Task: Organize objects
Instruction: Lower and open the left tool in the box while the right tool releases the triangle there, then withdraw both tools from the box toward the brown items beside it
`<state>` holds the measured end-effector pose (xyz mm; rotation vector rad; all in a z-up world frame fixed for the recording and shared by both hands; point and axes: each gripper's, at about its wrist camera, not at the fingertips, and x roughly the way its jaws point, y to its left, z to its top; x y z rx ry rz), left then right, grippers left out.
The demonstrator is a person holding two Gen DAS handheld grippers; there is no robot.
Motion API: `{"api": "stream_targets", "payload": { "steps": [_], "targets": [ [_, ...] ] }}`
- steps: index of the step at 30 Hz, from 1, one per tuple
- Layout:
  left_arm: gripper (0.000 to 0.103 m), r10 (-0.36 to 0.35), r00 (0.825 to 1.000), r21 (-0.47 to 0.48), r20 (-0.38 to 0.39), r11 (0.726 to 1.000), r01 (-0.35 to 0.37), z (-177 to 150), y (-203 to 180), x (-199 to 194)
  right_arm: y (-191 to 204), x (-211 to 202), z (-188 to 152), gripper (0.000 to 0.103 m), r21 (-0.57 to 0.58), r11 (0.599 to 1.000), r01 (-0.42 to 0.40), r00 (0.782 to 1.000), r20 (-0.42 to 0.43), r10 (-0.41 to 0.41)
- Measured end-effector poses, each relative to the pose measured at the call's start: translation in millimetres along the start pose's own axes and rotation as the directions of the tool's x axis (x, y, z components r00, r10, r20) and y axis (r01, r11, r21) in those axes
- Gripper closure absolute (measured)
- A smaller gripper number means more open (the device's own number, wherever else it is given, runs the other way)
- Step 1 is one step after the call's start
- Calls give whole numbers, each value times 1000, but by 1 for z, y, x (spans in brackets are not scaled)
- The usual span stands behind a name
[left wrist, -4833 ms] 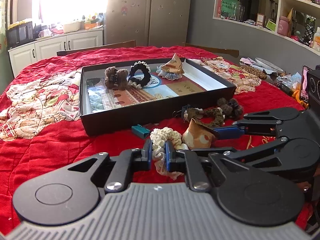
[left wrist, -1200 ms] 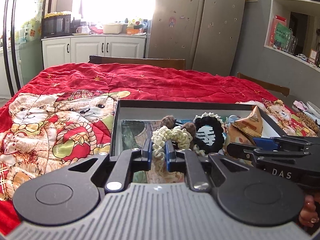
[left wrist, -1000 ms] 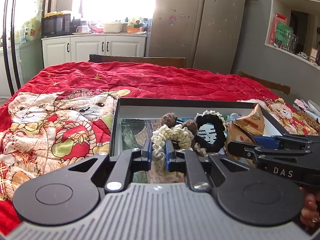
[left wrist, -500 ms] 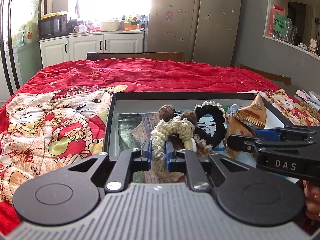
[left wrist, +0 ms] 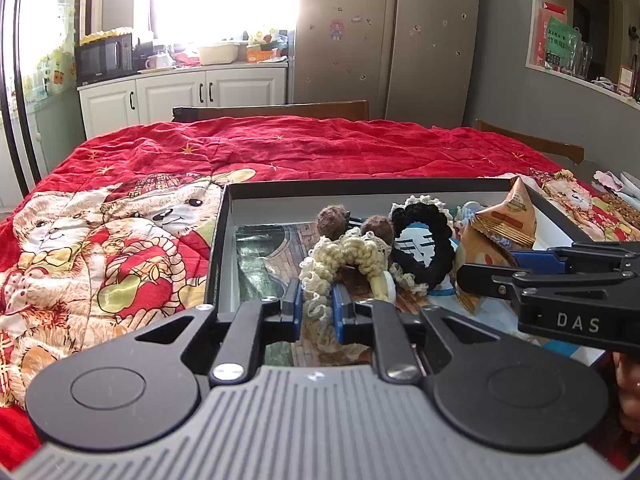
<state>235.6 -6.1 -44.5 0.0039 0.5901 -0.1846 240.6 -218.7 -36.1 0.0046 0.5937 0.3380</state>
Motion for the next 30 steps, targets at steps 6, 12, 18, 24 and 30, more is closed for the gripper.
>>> {"api": "stream_targets", "payload": {
  "steps": [6, 12, 18, 24, 30],
  "targets": [
    [62, 6, 1000, -3, 7, 1000, -6, 0, 1, -1, 0, 0, -1, 64, 1, 1000, -1, 1000, 1, 1],
    [55, 11, 1000, 5, 16, 1000, -11, 0, 0, -2, 1, 1, -1, 63, 3, 1000, 2, 1000, 9, -2],
    [44, 17, 999, 4, 27, 1000, -17, 1, 1, -4, 1, 0, -1, 60, 0, 1000, 11, 1000, 15, -11],
    [42, 15, 999, 2, 34, 1000, -15, 1, 0, -6, 0, -4, 0, 57, -3, 1000, 14, 999, 29, -13],
    [41, 15, 999, 4, 37, 1000, -15, 1, -1, -8, 0, -9, 0, 57, -6, 1000, 12, 999, 40, -12]
  ]
}}
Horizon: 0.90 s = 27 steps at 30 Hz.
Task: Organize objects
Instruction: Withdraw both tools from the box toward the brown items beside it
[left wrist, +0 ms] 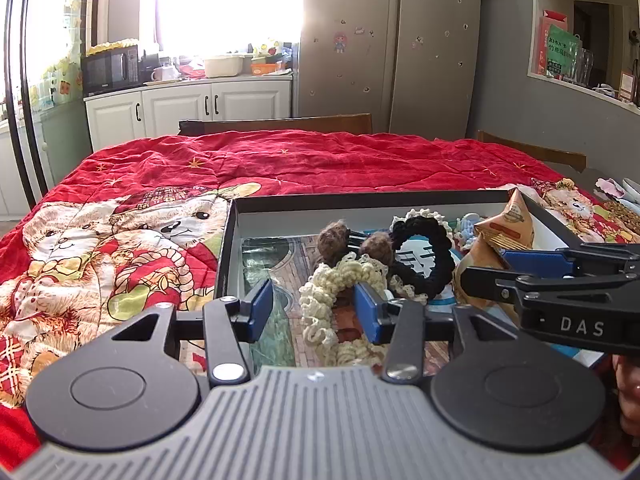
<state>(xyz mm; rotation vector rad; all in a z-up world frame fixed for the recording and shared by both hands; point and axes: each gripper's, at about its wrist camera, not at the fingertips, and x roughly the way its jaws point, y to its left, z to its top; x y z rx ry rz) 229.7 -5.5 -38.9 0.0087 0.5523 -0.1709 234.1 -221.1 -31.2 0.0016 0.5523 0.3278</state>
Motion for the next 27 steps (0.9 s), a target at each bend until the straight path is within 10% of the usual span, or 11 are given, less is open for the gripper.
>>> {"api": "stream_targets", "payload": {
  "steps": [27],
  "targets": [
    [32, -1, 995, 28, 97, 1000, -2, -6, -29, -76, 4, -53, 2, 57, -7, 1000, 31, 995, 92, -30]
  ]
}}
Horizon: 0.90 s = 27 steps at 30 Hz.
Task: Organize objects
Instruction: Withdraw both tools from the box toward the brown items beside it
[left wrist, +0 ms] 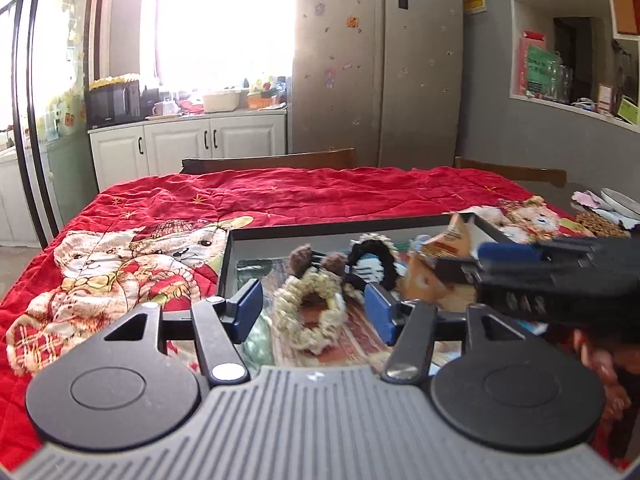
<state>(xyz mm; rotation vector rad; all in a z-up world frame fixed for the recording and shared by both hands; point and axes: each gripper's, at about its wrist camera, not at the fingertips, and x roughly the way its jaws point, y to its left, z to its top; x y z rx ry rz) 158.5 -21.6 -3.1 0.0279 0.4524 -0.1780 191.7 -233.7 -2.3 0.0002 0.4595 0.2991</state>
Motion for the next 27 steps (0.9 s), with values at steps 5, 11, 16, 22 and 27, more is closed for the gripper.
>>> {"api": "stream_targets", "payload": {
  "steps": [5, 11, 16, 22, 27],
  "targets": [
    [32, -16, 1000, -16, 2, 1000, 16, -3, -15, -15, -10, -26, 9, 57, 22, 999, 31, 999, 23, -32],
    [32, -70, 997, 26, 14, 997, 69, -4, -40, -31, -34, -71, 16, 57, 52, 995, 88, 993, 80, -92],
    [32, -121, 993, 54, -4, 991, 121, -11, -56, -40, -58, -105, 7, 57, 101, 988, 114, 987, 100, -124],
    [32, -150, 988, 77, -40, 985, 153, -28, -68, -42, -85, -141, -12, 57, 147, 980, 136, 984, 93, -151],
    [32, -187, 979, 64, -80, 979, 193, -39, -72, -34, -94, -161, -34, 57, 117, 978, 174, 981, 67, -182]
  ]
}}
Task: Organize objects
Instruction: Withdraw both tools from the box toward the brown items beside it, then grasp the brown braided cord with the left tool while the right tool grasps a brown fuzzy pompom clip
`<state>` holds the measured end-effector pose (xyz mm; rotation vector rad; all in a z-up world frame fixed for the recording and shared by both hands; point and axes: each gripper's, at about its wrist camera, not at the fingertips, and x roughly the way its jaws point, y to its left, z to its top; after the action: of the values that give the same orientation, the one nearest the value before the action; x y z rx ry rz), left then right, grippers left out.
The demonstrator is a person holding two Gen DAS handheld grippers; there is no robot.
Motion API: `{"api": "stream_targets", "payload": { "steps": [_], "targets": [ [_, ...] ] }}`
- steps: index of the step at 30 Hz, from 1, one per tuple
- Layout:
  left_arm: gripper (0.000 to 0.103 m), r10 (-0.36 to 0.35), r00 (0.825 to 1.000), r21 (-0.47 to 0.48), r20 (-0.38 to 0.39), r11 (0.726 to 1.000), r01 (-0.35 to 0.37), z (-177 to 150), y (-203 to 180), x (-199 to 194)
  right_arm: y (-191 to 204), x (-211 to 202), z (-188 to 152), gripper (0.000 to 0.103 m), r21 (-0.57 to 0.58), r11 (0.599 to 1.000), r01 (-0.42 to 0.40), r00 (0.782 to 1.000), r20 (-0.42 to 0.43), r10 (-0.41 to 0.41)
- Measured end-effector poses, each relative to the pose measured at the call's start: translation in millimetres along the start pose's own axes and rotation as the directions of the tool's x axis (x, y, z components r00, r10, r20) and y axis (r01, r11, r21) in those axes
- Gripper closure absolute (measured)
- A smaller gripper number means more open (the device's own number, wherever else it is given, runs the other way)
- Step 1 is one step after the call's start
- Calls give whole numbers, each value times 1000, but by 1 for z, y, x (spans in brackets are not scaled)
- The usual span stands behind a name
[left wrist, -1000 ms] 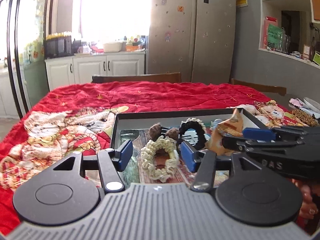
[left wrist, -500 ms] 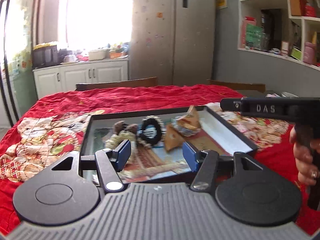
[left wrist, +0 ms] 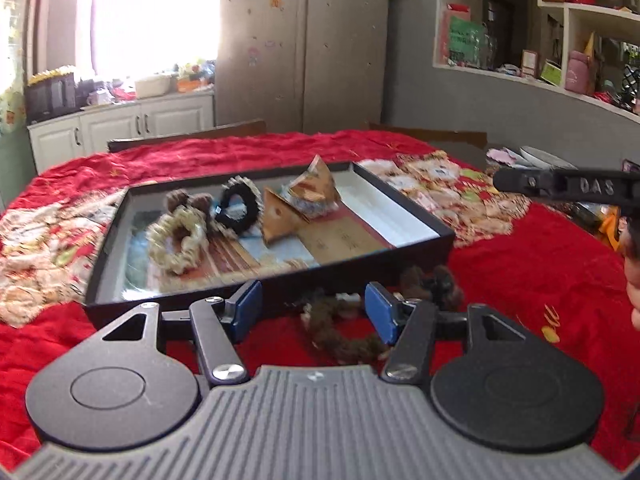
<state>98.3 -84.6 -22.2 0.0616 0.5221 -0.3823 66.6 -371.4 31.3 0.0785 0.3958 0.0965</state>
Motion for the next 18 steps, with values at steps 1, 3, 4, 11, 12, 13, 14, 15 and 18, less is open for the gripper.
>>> {"api": "stream_targets", "payload": {
  "steps": [1, 3, 4, 11, 12, 13, 14, 15, 18],
  "targets": [
    [32, -3, 1000, 3, -5, 1000, 3, -2, -1, 2, -2, -2, -5, 57, -3, 1000, -1, 1000, -9, 1],
    [32, -3, 1000, 3, -19, 1000, 3, -4, -2, 7, -4, -2, -16, 57, 4, 1000, -11, 999, -31, 11],
    [32, -2, 1000, 0, -24, 1000, 2, -5, -2, 10, -4, -1, -21, 57, 11, 1000, -22, 999, -41, 23],
    [32, -33, 998, -29, -59, 999, 32, -10, 4, 23, 20, 7, -44, 57, -42, 994, -98, 994, -56, 95],
    [32, -36, 997, -34, -63, 999, 34, -11, 4, 25, 22, 9, -46, 57, -43, 994, -101, 993, -62, 98],
    [32, -36, 997, -38, -65, 999, 34, -12, 5, 26, 23, 11, -47, 57, -43, 993, -106, 992, -71, 103],
    [32, -34, 997, -41, -70, 999, 31, -13, 5, 28, 24, 15, -49, 57, -44, 993, -114, 991, -82, 110],
    [32, -36, 997, -42, -74, 999, 33, -14, 5, 29, 25, 17, -50, 57, -44, 991, -123, 988, -97, 119],
    [32, -44, 996, -52, -82, 998, 40, -16, 5, 33, 26, 29, -55, 57, -32, 988, -153, 980, -137, 147]
  ]
}}
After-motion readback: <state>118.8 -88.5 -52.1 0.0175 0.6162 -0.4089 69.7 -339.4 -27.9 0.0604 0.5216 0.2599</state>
